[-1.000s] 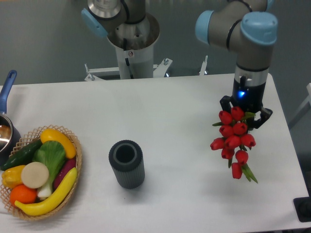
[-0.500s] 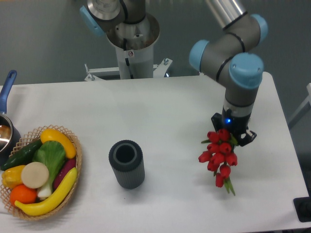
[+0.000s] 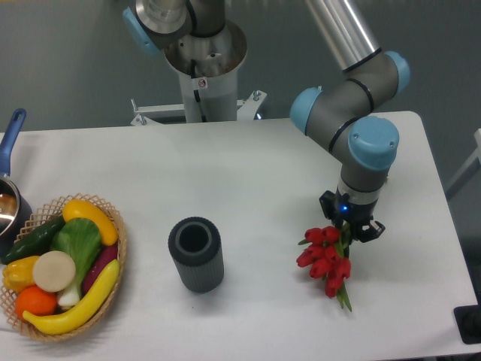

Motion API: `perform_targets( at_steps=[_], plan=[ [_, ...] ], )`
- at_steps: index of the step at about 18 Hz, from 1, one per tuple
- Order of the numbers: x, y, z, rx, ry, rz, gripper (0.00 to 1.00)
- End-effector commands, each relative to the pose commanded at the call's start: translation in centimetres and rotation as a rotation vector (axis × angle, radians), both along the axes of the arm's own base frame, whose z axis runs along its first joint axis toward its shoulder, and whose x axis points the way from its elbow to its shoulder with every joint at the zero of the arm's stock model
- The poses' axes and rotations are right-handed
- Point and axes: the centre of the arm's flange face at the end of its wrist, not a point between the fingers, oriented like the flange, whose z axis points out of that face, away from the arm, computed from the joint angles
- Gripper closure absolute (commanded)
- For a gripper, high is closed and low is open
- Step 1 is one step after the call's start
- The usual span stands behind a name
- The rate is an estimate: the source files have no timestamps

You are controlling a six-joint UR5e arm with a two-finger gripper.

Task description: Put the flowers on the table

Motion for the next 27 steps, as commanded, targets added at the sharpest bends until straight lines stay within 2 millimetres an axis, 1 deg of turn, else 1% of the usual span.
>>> perform_targets(
  at_steps=[1,2,4,7,8,10,11,12,14,15,18,20,22,24,27],
  plan=[
    [0.2,-0.1,0.1,0.001,0.002,-0.002,0.10],
    [0.5,-0.2,0.7,0.003,0.007,-0.003,0.00],
    [1.7,-0.6,2.9,0.023,0.024,-0.004,0.00],
    [2.2,-1.1,5.7,0.041,0.060,0.000,0.00],
    [2.1,-1.3,6.7,0.049,0.075,0.001,0.00],
    [1.3,-1.3,8.2,0.056,0.104,0.004,0.00],
    [0.8,-1.3,9.2,0.062,0.122,0.004,0.00],
    [0.3,-1.9,10.6,0.064,0.128,0.012,0.00],
    [-0.9,-3.6,13.7,0.052,0.111,0.024,0.00],
    [-1.4,-4.2,14.7,0.038,0.084,0.003,0.00],
    [-2.9,-6.7,17.0,0.023,0.006,-0.065,0.00],
    [-3.4,-8.8,18.9,0.074,-0.004,-0.051,0.00],
    [-3.9,-11.6,21.0,0.159,-0.006,-0.060,0.00],
    [-4.2,-14.6,22.2,0.191,-0.017,-0.085,0.00],
    [-4.5,-17.7,22.9,0.178,-0.017,-0.147,0.00]
  ],
)
